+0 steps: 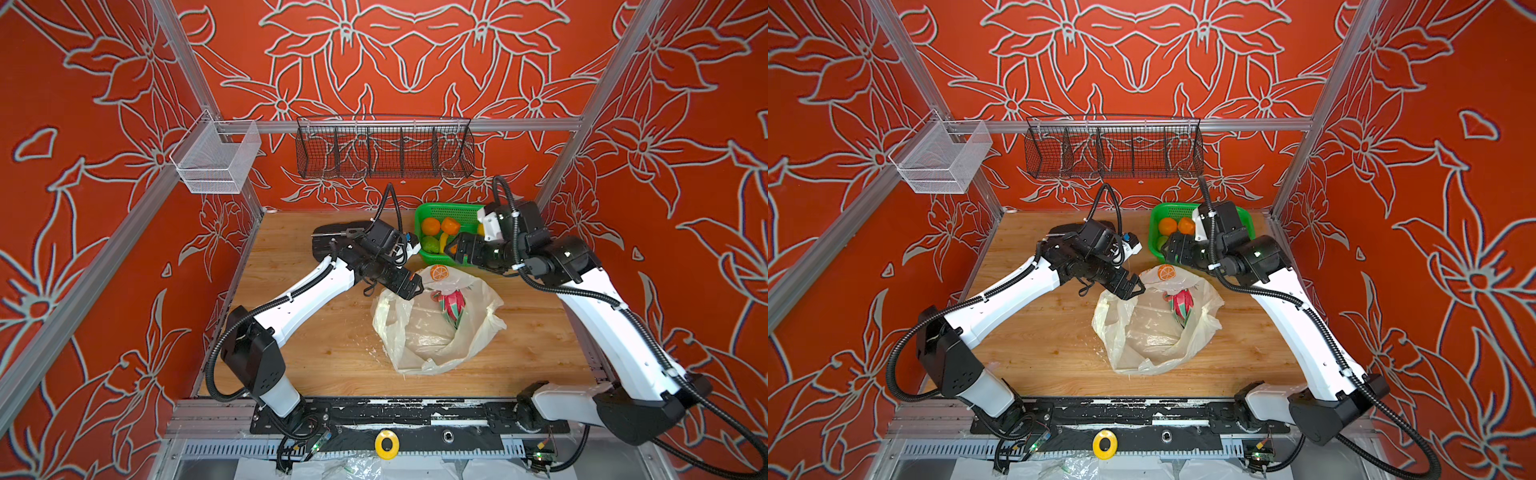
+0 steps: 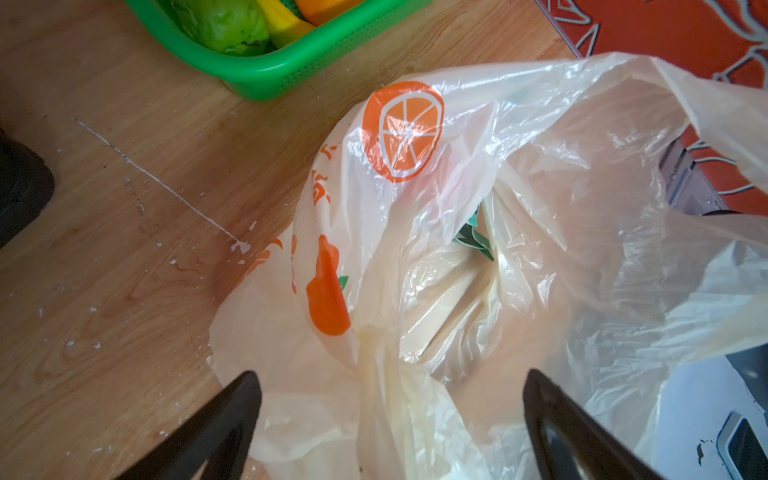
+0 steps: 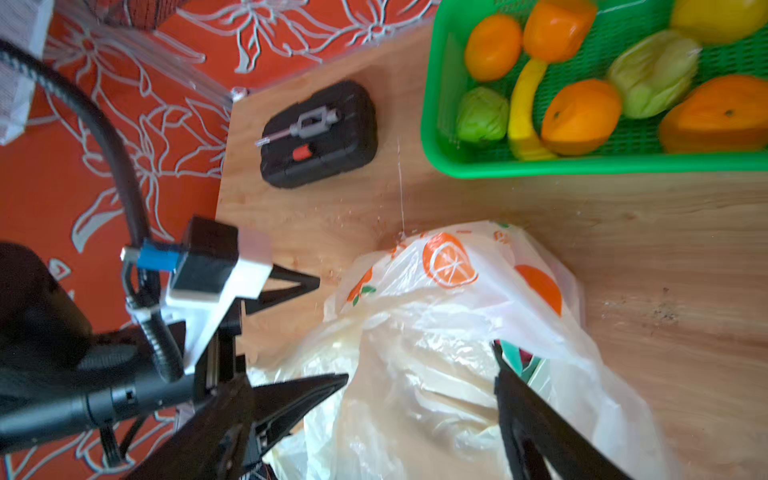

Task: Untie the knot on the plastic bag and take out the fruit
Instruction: 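Move the right gripper from the basket back down into the bag, then reach deeper into the bag and grasp the dragon fruit with the right gripper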

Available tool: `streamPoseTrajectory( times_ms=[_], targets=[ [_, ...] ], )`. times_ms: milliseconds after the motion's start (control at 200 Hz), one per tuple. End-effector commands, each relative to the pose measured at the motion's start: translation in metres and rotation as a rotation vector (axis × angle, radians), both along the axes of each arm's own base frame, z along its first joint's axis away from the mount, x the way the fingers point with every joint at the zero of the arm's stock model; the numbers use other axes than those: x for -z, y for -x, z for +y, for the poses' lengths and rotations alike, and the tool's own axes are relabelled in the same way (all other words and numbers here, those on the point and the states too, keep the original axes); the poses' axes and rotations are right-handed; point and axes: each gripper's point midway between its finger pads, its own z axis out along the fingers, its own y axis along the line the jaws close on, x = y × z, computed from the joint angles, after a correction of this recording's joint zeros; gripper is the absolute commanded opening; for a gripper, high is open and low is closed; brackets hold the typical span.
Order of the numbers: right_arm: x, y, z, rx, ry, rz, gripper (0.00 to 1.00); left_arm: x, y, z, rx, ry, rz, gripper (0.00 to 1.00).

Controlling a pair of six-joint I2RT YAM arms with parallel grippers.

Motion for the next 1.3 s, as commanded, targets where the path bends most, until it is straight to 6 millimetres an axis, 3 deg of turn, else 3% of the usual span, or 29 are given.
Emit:
streamPoseTrajectory(
  times_ms=[0, 235, 415, 606, 806, 871, 966, 1081, 1171, 1296],
  targets=[
    [0.029, 0.027, 0.003, -0.046, 0.107, 0.087, 0.92, -0.002, 0.009, 0.015, -0.023, -0.028, -0.002, 0.97],
    [0.087, 0.074, 0.01, -0.122, 0.241, 0.191, 0.92, 0.015, 0.012, 0.02, -0.03, -0.059, 0.032, 0.98],
    [0.144, 0.087, 0.009, -0.14, 0.288, 0.254, 0.92, 0.018, 0.011, 0.013, -0.017, -0.033, 0.047, 0.98],
    [0.194, 0.09, -0.017, -0.109, 0.459, 0.308, 0.93, 0.023, 0.015, 0.003, 0.034, -0.017, 0.099, 0.98],
    [0.231, 0.096, -0.048, -0.016, 0.575, 0.346, 0.97, 0.022, 0.03, -0.012, 0.101, 0.066, 0.18, 0.98],
    [0.243, 0.102, -0.067, 0.043, 0.626, 0.367, 0.97, 0.023, 0.034, -0.014, 0.112, 0.074, 0.192, 0.98],
    [0.248, 0.108, -0.095, 0.134, 0.704, 0.386, 0.97, 0.023, 0.037, -0.016, 0.135, 0.084, 0.202, 0.98],
    [0.246, 0.109, -0.108, 0.174, 0.745, 0.373, 0.97, 0.023, 0.039, -0.021, 0.161, 0.095, 0.222, 0.98],
    [0.238, 0.106, -0.103, 0.169, 0.712, 0.353, 0.97, 0.025, 0.039, -0.024, 0.17, 0.089, 0.235, 0.98],
    [0.22, 0.094, -0.079, 0.121, 0.582, 0.282, 0.97, 0.029, 0.036, -0.025, 0.163, 0.073, 0.236, 0.98]
  ],
)
